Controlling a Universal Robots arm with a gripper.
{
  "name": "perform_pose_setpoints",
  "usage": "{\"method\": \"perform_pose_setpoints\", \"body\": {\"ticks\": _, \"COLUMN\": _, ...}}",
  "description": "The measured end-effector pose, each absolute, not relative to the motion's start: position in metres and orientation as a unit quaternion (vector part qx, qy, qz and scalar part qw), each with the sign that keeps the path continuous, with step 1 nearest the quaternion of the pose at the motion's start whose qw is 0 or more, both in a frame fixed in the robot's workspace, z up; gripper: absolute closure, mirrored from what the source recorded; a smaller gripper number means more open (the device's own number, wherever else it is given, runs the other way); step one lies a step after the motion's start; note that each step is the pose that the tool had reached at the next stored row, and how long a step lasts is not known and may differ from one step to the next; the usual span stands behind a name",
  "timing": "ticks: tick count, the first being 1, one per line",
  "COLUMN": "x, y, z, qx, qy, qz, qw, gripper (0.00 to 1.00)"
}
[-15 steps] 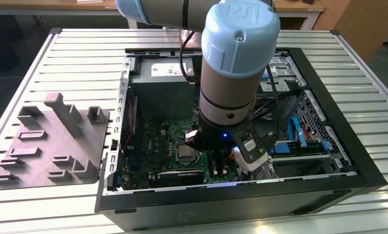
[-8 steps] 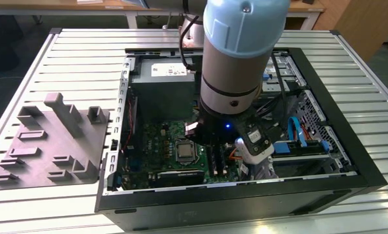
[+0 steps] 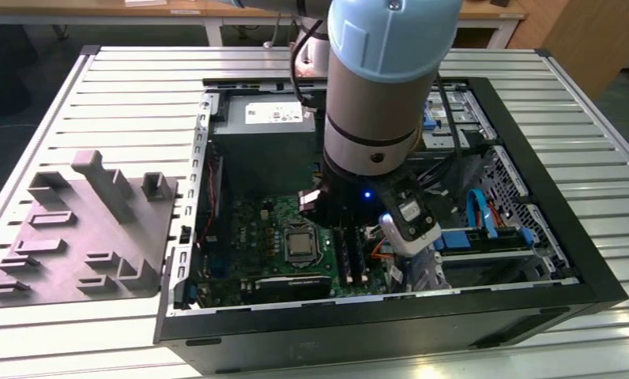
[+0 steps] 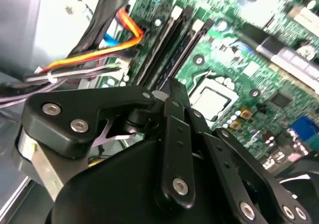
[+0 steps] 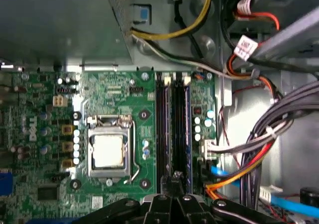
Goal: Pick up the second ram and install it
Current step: 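Press down the second ram until it locks into place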
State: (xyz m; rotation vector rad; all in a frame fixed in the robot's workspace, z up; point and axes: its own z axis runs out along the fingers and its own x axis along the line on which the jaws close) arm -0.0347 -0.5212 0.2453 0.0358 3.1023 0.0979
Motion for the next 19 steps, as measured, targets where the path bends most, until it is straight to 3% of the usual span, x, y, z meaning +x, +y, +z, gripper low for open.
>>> {"method": "perform_pose_setpoints", "body": {"ticks": 19, "x": -0.0347, "y": -0.5086, "z": 0.2533, "qx": 0.012, "qy": 0.999, "qz": 0.032, "qw": 0.019, "gripper": 0.90}}
